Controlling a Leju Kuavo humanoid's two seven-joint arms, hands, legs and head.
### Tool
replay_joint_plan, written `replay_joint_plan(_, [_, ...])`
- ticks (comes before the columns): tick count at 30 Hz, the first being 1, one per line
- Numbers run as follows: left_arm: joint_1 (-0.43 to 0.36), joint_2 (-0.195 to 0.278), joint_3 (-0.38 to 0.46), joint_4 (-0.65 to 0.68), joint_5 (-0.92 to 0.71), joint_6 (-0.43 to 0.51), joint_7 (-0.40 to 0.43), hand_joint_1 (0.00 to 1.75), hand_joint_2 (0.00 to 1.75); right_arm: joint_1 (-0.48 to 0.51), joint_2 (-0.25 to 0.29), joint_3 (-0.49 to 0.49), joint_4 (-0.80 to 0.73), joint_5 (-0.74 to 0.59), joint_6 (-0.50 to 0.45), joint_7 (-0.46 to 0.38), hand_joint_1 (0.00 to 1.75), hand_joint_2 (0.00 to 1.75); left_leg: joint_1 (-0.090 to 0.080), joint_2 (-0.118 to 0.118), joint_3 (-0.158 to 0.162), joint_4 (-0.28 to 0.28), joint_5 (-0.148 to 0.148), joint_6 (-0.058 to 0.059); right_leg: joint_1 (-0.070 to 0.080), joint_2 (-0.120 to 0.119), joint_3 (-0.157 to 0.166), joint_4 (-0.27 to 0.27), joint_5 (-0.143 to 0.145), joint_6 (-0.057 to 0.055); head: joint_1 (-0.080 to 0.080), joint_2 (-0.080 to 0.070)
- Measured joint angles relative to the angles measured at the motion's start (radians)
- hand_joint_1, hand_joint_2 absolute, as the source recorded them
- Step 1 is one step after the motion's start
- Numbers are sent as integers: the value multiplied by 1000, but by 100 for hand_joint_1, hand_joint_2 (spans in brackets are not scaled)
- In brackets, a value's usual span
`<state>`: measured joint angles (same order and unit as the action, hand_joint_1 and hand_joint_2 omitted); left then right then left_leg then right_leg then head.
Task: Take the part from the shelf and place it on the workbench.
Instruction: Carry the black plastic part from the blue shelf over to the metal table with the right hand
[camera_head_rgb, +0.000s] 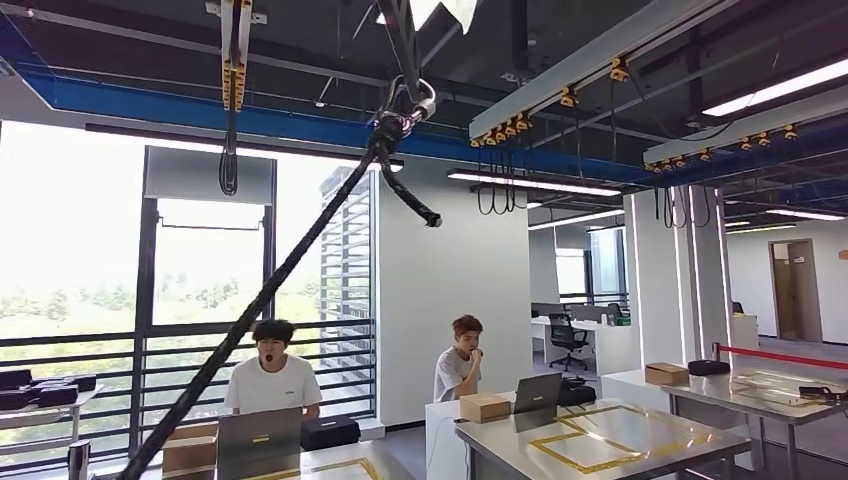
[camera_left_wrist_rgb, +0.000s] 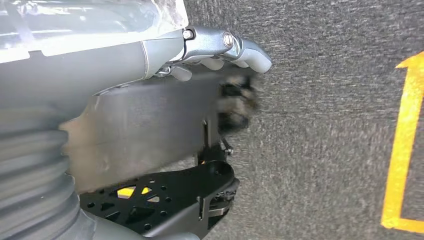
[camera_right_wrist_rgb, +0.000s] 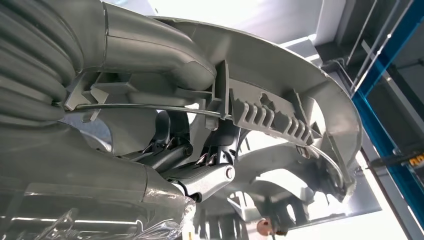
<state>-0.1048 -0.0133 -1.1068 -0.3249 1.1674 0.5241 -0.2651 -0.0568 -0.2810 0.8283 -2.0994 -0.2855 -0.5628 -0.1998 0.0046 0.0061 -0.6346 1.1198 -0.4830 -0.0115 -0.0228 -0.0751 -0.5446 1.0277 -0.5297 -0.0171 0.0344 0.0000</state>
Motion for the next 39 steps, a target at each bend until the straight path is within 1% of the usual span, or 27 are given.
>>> replay_joint_plan(1, [0, 0, 0, 0, 0, 0, -1, 0, 175, 0, 0, 0, 0, -5, 1, -2, 175, 175, -3, 7, 24, -47, 12, 6, 2, -5, 3, 0, -3, 5, 2, 0])
replay_joint_plan(2, [0, 0, 0, 0, 1, 1, -1, 0, 175, 0, 0, 0, 0, -10, 3, -4, 175, 175, -6, 11, 37, -73, 14, 11, 3, -9, 4, 0, -6, 10, 3, 0])
replay_joint_plan(3, [1, 0, 0, 0, 2, 1, -2, 0, 175, 0, 0, 0, 0, -14, 4, -5, 175, 175, -8, 11, 39, -79, 9, 10, 5, -12, 4, 2, -8, 11, 2, 0])
replay_joint_plan(6, [1, -1, -1, 0, 3, 2, -2, 0, 175, -1, 0, 1, 0, -19, 7, -6, 175, 175, -6, 10, 37, -85, 8, 7, 7, -12, 6, -1, -9, 10, -4, 0])
replay_joint_plan(10, [0, 0, -3, 0, 3, 1, 0, 0, 175, -1, 0, 2, 1, -23, 8, -6, 175, 175, -6, 11, 37, -85, 5, 13, 6, -9, 10, -12, -4, 18, -18, 0])
replay_joint_plan(15, [0, 0, -6, 0, 12, -6, 2, 0, 175, -1, 0, 2, 1, -24, 8, -8, 175, 175, -6, 11, 38, -85, 5, 16, 6, -8, 12, -17, -1, 24, -25, 0])
replay_joint_plan(16, [0, 1, -6, 0, 13, -8, 3, 0, 175, 0, 0, 2, 1, -24, 9, -8, 175, 175, -8, 11, 37, -83, 4, 19, 5, -9, 13, -20, 1, 27, -26, 0])
replay_joint_plan(18, [0, 2, -6, 0, 16, -12, 3, 0, 175, 0, 1, 2, 0, -24, 9, -10, 175, 175, -11, 10, 41, -90, 2, 32, 3, -13, 19, -30, 5, 34, -26, 0])
replay_joint_plan(19, [0, 2, -6, 0, 17, -13, 3, 0, 175, -1, 2, 2, 0, -24, 9, -11, 175, 175, -9, 9, 50, -102, 6, 39, 1, -11, 25, -35, 6, 38, -26, 0])
replay_joint_plan(20, [1, 2, -6, 0, 18, -14, 2, 0, 175, 0, 3, 2, 0, -24, 9, -12, 175, 175, -5, 7, 62, -121, 12, 44, 0, 0, 27, -31, 1, 39, -25, 0])
replay_joint_plan(21, [0, 1, -7, 0, 19, -14, 2, 0, 175, 0, 3, 1, 0, -24, 9, -14, 175, 175, 0, 6, 73, -137, 19, 46, 0, 18, 18, -8, -13, 40, -26, 0])
replay_joint_plan(22, [0, 0, -7, 0, 19, -15, 2, 0, 175, 1, 4, 1, 0, -24, 9, -16, 175, 175, 5, 4, 81, -148, 24, 46, -1, 39, -4, 37, -36, 41, -28, 0])
replay_joint_plan(23, [-1, 0, -7, 0, 19, -15, 1, 0, 175, 3, 4, 2, 0, -24, 9, -18, 175, 175, 6, 2, 84, -152, 25, 46, -2, 56, -37, 96, -63, 43, -29, 0])
replay_joint_plan(24, [-1, -1, -7, 0, 19, -16, 2, 0, 175, 4, 4, 2, 0, -24, 9, -19, 175, 175, 9, 0, 85, -152, 24, 44, -4, 64, -73, 157, -85, 46, -30, 0])
replay_joint_plan(25, [-1, -1, -7, 0, 19, -16, 2, 0, 175, 6, 4, 2, 0, -24, 9, -20, 175, 175, 11, -4, 86, -151, 22, 40, -8, 67, -100, 197, -91, 51, -31, 0])
replay_joint_plan(26, [-1, -1, -8, 0, 20, -16, 2, 0, 175, 7, 4, 2, 1, -24, 9, -21, 175, 175, 15, -8, 88, -149, 19, 35, -12, 68, -111, 205, -78, 56, -32, 0])
replay_joint_plan(27, [-1, -1, -8, 0, 20, -17, 2, 0, 175, 7, 3, 2, 1, -24, 9, -21, 175, 175, 20, -12, 90, -145, 14, 27, -18, 68, -103, 177, -48, 63, -33, 0])
replay_joint_plan(28, [-1, -2, -8, 0, 20, -17, 2, 0, 175, 8, 3, 2, 1, -24, 9, -21, 175, 175, 26, -17, 92, -137, 7, 17, -25, 68, -82, 121, -8, 71, -33, 0])
replay_joint_plan(29, [-2, -1, -8, 0, 20, -17, 1, 0, 175, 8, 3, 2, 2, -24, 9, -21, 175, 175, 30, -21, 90, -126, -2, 4, -30, 72, -59, 67, 18, 79, -34, 0])
replay_joint_plan(30, [-2, -1, -8, 0, 20, -18, 1, 0, 175, 9, 3, 3, 3, -24, 10, -21, 175, 175, 32, -24, 88, -113, -11, -7, -33, 77, -42, 26, 33, 75, -35, 0])
replay_joint_plan(31, [-3, 0, -8, 1, 20, -18, 1, 0, 175, 10, 3, 3, 3, -24, 10, -22, 175, 175, 32, -26, 85, -104, -19, -17, -33, 81, -34, 7, 33, 67, -34, 0])
replay_joint_plan(32, [-3, 1, -9, 1, 20, -17, 0, 0, 175, 10, 4, 3, 3, -24, 11, -22, 175, 175, 31, -28, 84, -101, -22, -24, -31, 84, -34, 8, 23, 54, -33, 0])
replay_joint_plan(33, [-3, 0, -9, 1, 20, -17, 0, 0, 175, 10, 4, 3, 3, -24, 12, -23, 175, 175, 32, -29, 86, -102, -24, -29, -30, 84, -34, 11, 20, 37, -31, 0])
replay_joint_plan(35, [-4, 0, -11, 0, 20, -17, 0, 0, 175, 11, 4, 3, 3, -24, 12, -23, 175, 175, 36, -26, 87, -96, -32, -36, -27, 79, -28, 13, 13, 20, -28, 0])
replay_joint_plan(36, [-5, 0, -12, 0, 20, -17, 0, 0, 175, 11, 4, 3, 3, -24, 12, -23, 175, 175, 36, -22, 78, -70, -46, -38, -26, 77, -22, 12, 10, 12, -26, 0])
replay_joint_plan(37, [-5, 1, -14, 0, 20, -17, -1, 0, 175, 11, 5, 3, 3, -24, 12, -23, 175, 175, 35, -19, 57, -24, -67, -37, -24, 74, -16, 11, 6, 5, -24, 0])
replay_joint_plan(39, [-6, 1, -16, 0, 20, -17, -1, 0, 175, 11, 5, 3, 3, -24, 12, -24, 175, 175, 30, -16, -15, 111, -112, -30, -15, 69, -6, 10, -3, -6, -21, 0])
